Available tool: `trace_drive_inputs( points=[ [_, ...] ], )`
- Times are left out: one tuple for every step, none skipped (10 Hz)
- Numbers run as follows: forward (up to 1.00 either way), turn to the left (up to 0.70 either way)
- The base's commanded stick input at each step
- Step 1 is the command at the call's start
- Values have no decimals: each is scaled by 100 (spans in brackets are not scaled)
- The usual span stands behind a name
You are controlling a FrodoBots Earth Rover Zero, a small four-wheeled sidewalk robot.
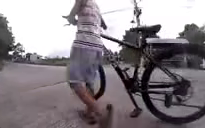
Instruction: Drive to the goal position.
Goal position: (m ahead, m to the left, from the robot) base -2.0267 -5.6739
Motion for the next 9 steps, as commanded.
trace_drive_inputs(
  points=[
    [0, -45],
    [0, -45],
    [0, -45],
    [0, -45],
    [0, -45],
    [0, -45],
    [0, -45],
    [0, -45],
    [0, -45]
  ],
)
